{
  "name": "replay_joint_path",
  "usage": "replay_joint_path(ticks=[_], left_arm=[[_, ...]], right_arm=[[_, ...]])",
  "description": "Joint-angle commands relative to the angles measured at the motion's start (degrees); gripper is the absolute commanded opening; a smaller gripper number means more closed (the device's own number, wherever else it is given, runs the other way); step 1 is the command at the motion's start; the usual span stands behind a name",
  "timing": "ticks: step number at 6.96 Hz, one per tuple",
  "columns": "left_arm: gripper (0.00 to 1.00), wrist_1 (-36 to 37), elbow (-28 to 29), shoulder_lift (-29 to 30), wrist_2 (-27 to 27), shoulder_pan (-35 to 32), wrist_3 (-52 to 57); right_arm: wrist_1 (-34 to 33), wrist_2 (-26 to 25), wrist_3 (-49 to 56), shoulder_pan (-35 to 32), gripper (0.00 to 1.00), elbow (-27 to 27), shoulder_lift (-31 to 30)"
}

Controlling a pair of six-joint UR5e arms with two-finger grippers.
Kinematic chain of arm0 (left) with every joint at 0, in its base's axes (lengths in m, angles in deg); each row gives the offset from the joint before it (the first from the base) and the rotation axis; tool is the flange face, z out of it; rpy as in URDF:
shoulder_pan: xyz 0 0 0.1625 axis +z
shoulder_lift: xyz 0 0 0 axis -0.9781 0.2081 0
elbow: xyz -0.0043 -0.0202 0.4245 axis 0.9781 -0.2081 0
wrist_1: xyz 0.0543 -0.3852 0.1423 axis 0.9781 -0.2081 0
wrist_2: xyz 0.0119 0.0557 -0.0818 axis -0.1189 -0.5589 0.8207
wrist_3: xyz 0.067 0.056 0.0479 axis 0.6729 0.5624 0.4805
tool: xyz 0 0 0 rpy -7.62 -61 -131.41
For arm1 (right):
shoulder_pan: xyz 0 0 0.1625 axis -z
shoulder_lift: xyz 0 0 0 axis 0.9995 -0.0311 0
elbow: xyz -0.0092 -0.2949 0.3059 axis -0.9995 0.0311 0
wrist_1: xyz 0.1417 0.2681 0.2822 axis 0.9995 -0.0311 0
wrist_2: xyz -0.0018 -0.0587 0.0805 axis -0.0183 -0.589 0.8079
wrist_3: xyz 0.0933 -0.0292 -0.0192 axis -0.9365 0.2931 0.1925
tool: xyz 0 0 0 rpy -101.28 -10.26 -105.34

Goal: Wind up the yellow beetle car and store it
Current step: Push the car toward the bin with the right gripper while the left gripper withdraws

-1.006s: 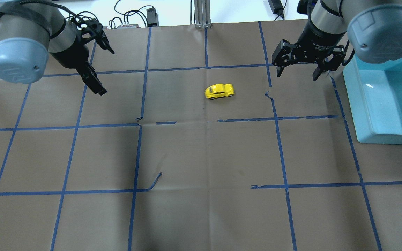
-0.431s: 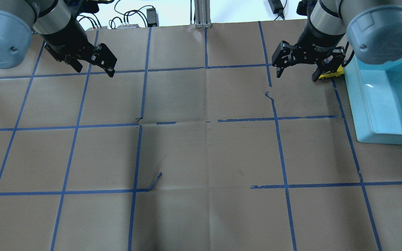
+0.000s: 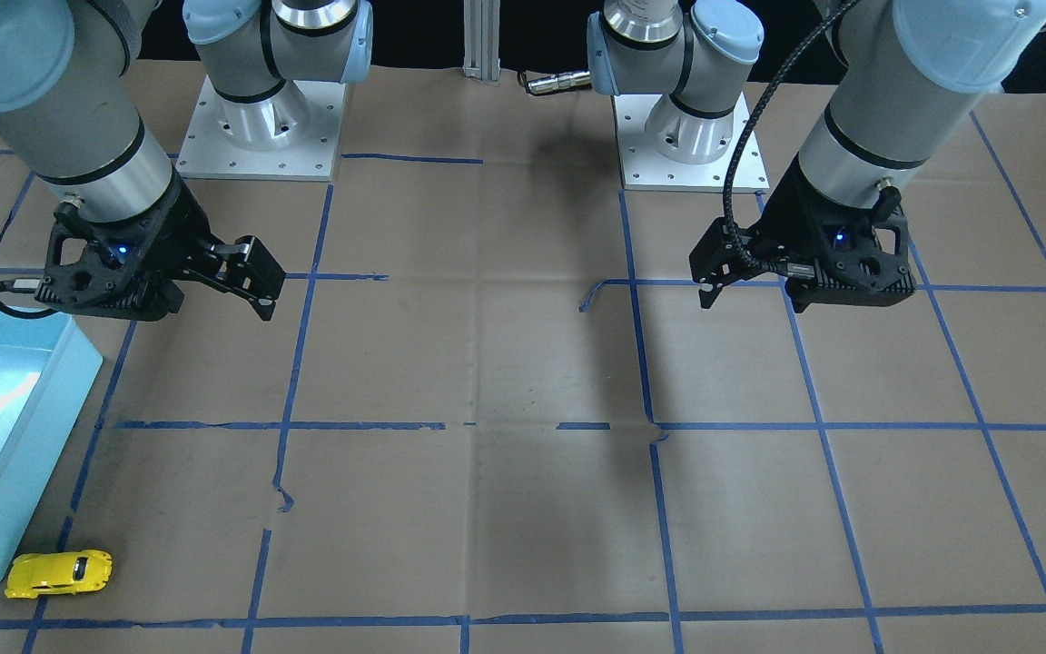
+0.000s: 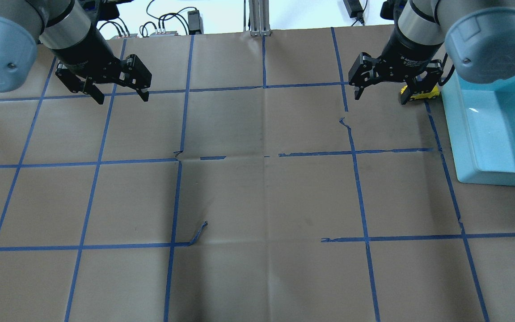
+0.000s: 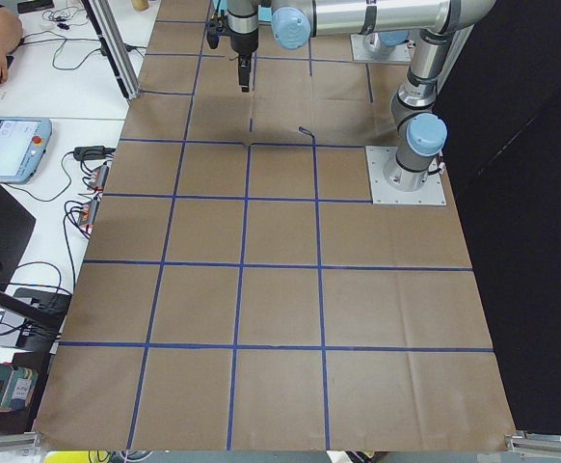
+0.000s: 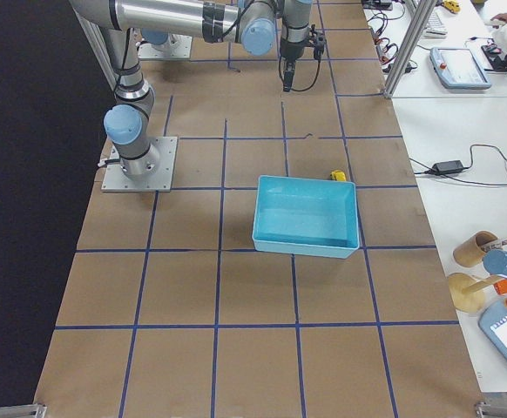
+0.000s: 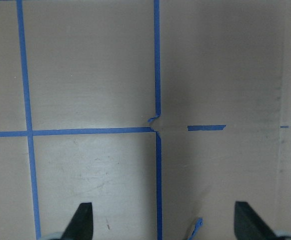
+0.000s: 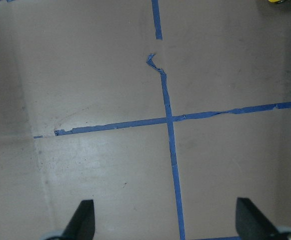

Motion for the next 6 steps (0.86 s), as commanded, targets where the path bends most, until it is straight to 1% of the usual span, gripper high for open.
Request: replay_joint_path(ticks=[1, 2, 3, 4, 5, 6], left_arm=[[1.00, 0.0, -0.4, -0.6, 0.0, 0.1, -0.2], [1.00, 0.2, -0.6, -1.3, -0.9, 0.0, 0.4], [1.00, 0.5, -0.5, -1.4, -1.0, 0.1, 0.4], [1.00, 0.6, -0.4, -1.4, -1.0, 0.2, 1.8], [1.00, 0.6, -0.2, -1.6, -1.1, 0.2, 2.3], [1.00, 0.6, -0.2, -1.6, -0.7, 0.2, 2.4]], right_arm=[[-1.4, -0.2, 3.4, 0.6, 1.00, -0.1, 1.0], [-2.9, -0.2, 9.4, 0.9, 1.00, 0.0, 3.4], [-3.2, -0.1, 22.4, 2.4, 1.00, 0.0, 4.8], [-7.4, 2.8, 35.3, 4.9, 1.00, 0.2, 6.8], [-13.7, 4.1, 45.5, 7.5, 1.00, 0.2, 10.4], [-16.4, 3.8, 59.1, 11.3, 1.00, 0.1, 13.4]])
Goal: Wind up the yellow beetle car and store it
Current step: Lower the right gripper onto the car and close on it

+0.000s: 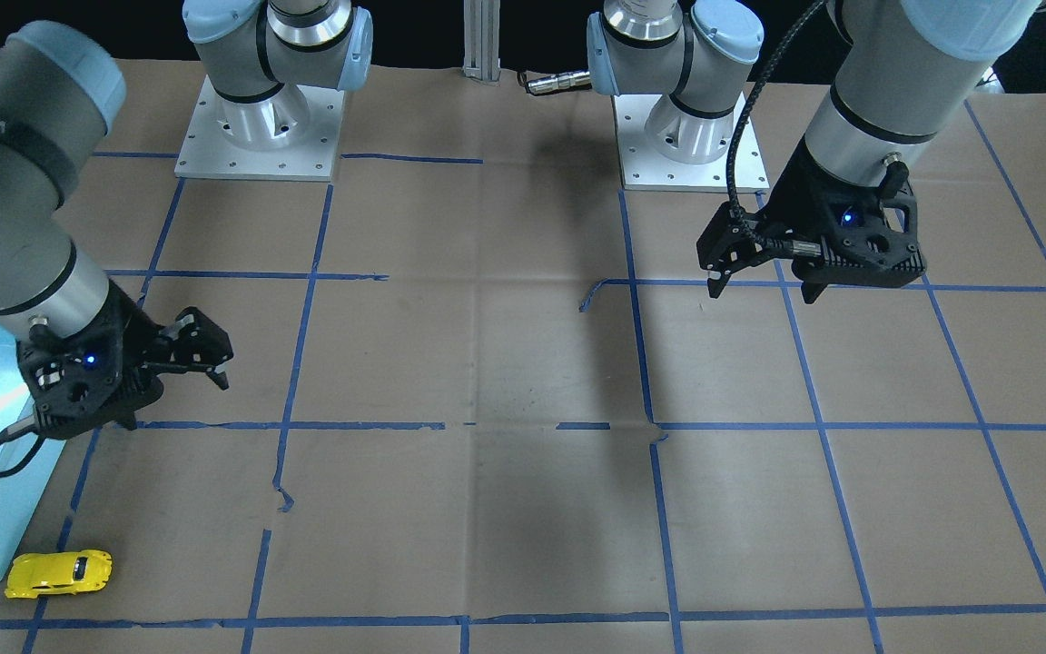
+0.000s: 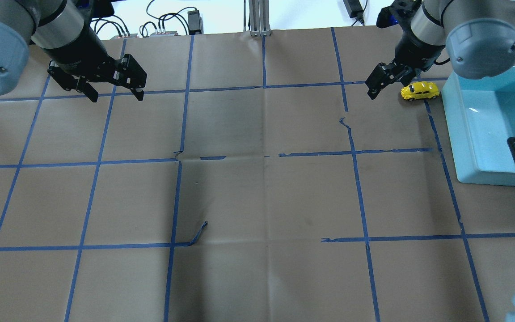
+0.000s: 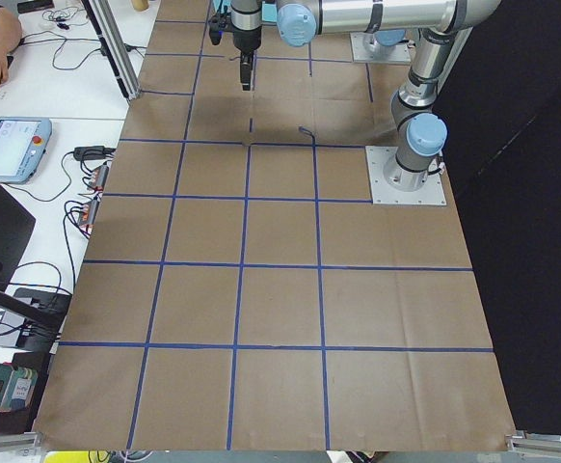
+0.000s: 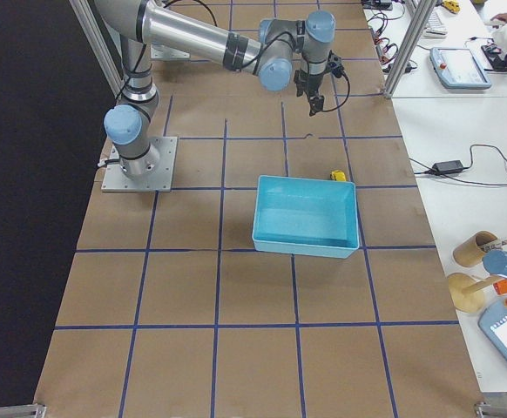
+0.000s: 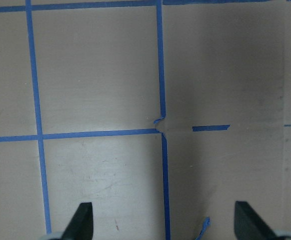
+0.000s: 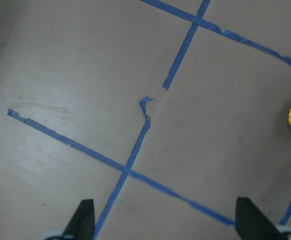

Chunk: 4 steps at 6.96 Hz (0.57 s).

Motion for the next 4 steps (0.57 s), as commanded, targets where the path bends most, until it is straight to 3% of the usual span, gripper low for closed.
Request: replay_joint_path(ticks=[1, 4], left_arm=[[1.00, 0.0, -0.1, 0.1, 0.4, 0.2, 0.5], [1.00, -0.3, 0.2, 0.0, 0.1, 0.2, 0.4]], right_arm=[[-8.4, 0.6, 24.4, 6.3, 1.00, 0.0, 6.5], [-13.3, -0.1, 53.8, 6.8, 1.00, 0.4, 10.4]])
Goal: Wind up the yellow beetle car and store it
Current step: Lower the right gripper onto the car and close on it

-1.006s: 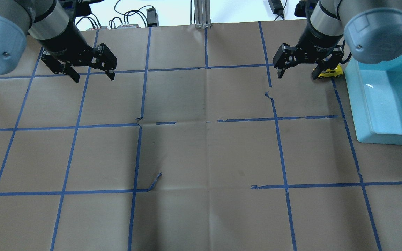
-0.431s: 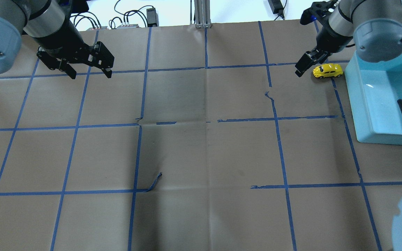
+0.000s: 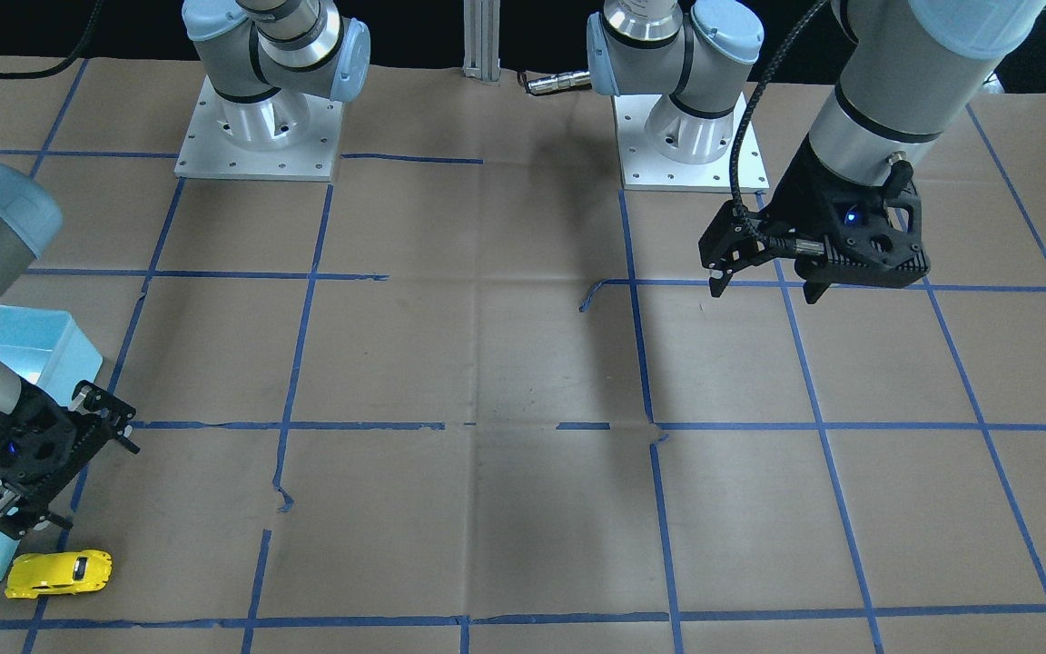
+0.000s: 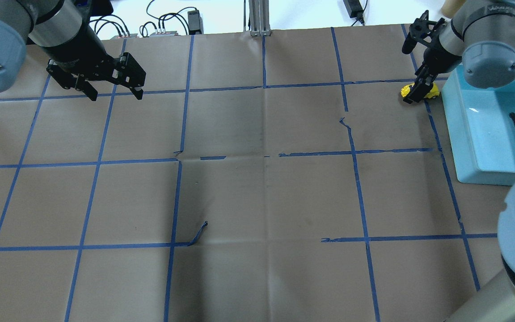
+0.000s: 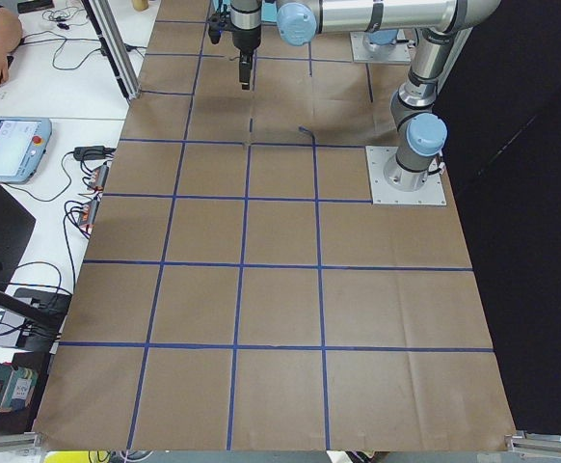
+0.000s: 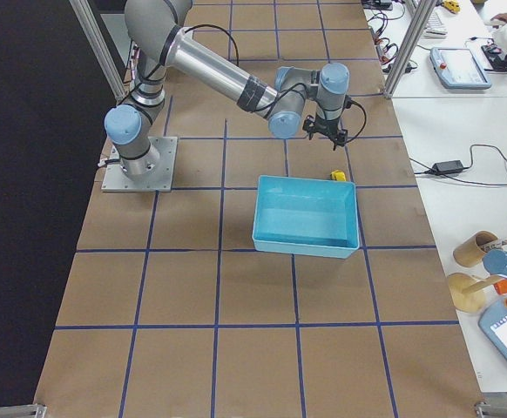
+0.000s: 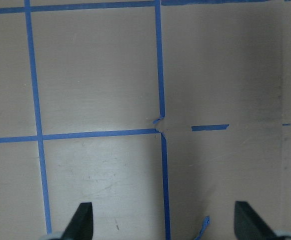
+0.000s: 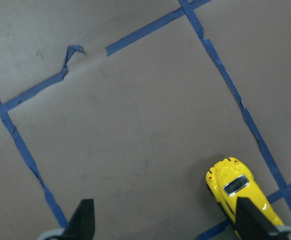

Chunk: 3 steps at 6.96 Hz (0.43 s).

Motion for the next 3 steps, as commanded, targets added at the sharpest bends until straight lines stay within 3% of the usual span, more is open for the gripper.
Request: replay_joint_path(ticks=[1, 3], left_arm=[[1.00, 0.4, -0.2, -0.2, 0.1, 0.0, -0.1], [1.00, 0.5, -0.6, -0.2, -0.1, 0.0, -0.1]], right_arm=[[-2.5, -0.4, 16.9, 0.2, 0.99, 0.2, 2.4], [-2.8, -2.9, 27.2, 0.4, 0.99, 2.0, 3.6]])
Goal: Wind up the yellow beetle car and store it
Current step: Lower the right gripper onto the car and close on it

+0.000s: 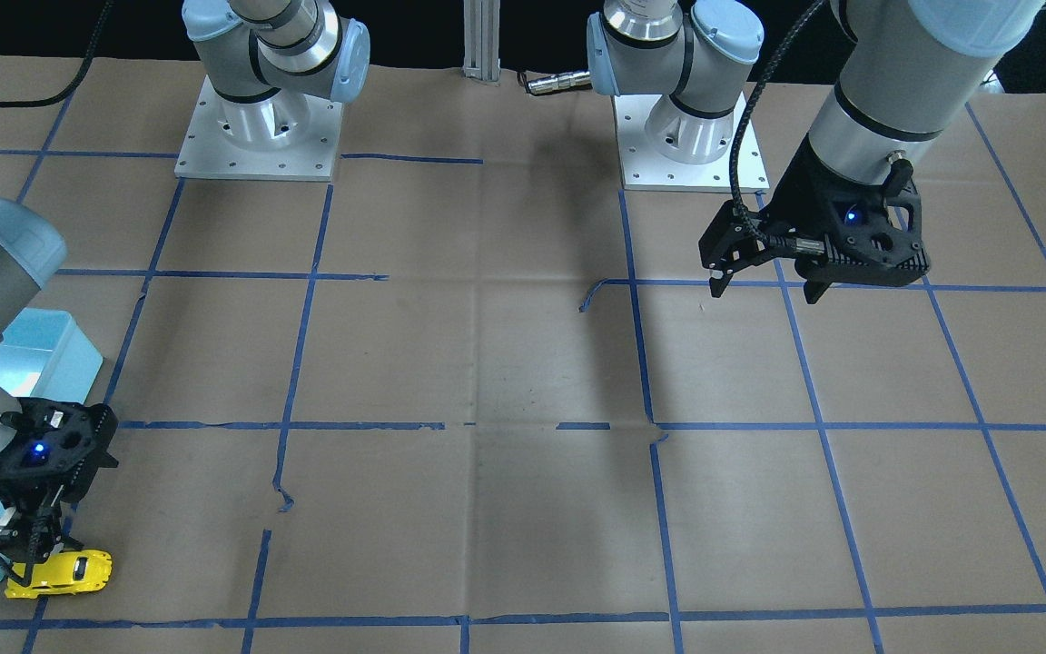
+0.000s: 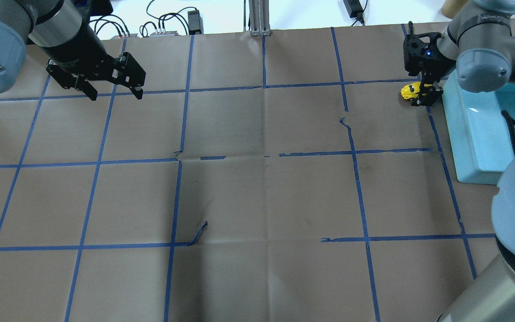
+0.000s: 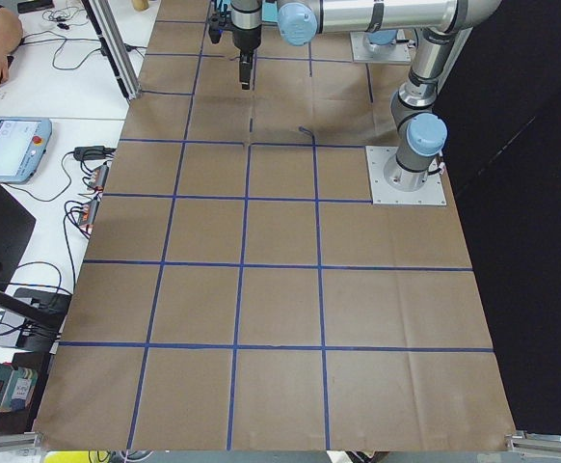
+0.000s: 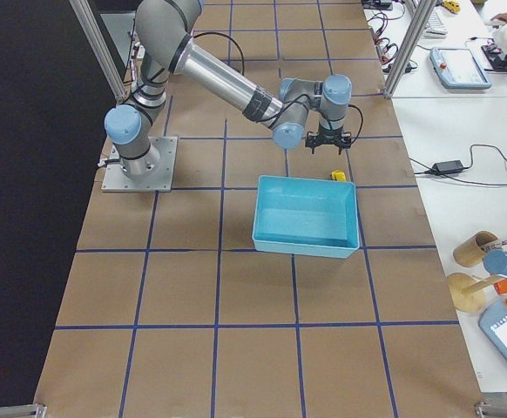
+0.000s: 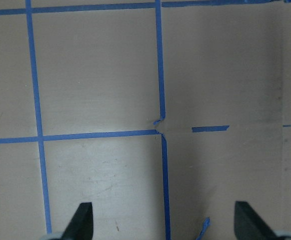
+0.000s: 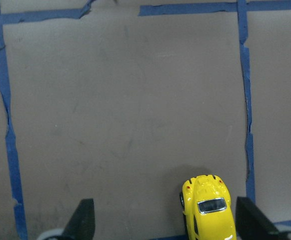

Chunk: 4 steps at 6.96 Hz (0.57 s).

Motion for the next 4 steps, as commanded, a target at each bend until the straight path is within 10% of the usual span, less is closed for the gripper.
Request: replay_joint_path(ticks=[1, 4], left_arm=[[1.00, 0.1, -0.1, 0.0, -0.1, 0.0, 0.0], [1.00, 0.1, -0.3, -0.1, -0.1, 0.0, 0.0]], right_arm=[[0.2, -0.8, 7.6, 1.4, 0.99, 3.2, 2.7], [-1.5, -0.2, 11.5, 3.2, 0.99, 6.0, 7.1]])
